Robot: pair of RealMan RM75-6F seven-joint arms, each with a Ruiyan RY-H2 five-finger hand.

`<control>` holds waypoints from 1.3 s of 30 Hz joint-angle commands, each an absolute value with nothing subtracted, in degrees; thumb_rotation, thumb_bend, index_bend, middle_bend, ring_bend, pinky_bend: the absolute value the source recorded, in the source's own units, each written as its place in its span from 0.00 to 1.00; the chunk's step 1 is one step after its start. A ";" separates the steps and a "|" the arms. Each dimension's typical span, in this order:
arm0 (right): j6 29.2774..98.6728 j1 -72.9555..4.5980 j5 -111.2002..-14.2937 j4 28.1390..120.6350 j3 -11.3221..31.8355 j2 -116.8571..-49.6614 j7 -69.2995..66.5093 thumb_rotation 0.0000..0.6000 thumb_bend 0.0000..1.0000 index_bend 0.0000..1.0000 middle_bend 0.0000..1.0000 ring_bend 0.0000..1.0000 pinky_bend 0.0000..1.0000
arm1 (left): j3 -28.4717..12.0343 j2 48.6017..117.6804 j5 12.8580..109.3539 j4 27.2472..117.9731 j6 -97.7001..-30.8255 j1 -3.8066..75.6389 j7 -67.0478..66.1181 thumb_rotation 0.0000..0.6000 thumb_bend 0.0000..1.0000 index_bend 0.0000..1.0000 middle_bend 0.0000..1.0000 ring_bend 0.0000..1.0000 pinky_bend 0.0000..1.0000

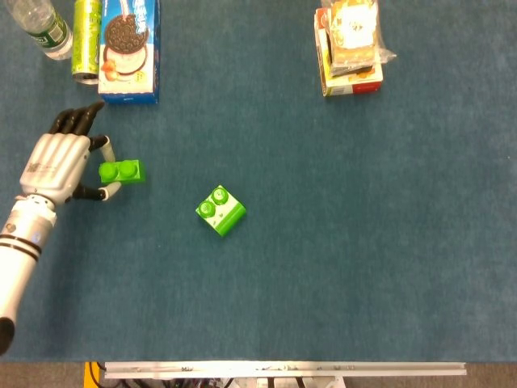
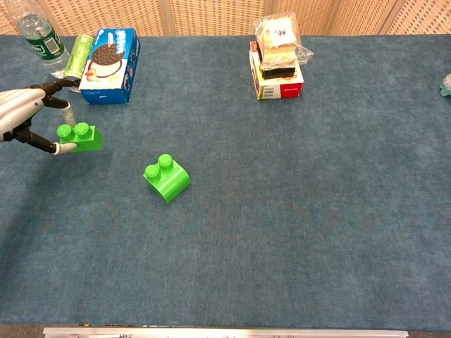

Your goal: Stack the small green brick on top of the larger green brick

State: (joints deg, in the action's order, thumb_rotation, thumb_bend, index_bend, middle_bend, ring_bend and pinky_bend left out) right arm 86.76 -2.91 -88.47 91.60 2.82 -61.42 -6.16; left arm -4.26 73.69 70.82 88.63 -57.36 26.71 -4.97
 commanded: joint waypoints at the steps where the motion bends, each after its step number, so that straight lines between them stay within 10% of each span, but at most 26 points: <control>1: 86.72 -2.92 -88.44 91.60 2.83 -61.43 -6.11 1.00 0.25 0.22 0.24 0.12 0.32 | -3.48 70.38 72.49 92.80 -58.78 25.52 -3.71 1.00 0.23 0.51 0.00 0.00 0.00; 39: 88.96 -1.20 -85.48 91.16 4.62 -59.70 -11.93 1.00 0.25 0.22 0.24 0.12 0.32 | 0.29 69.32 77.71 109.68 -62.27 24.25 -16.96 1.00 0.23 0.51 0.00 0.00 0.00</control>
State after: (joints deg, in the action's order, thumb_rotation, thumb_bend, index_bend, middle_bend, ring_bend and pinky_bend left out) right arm 88.91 -1.27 -85.60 91.21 4.54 -59.76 -11.84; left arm 0.27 69.12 77.81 109.52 -62.36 24.12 -16.63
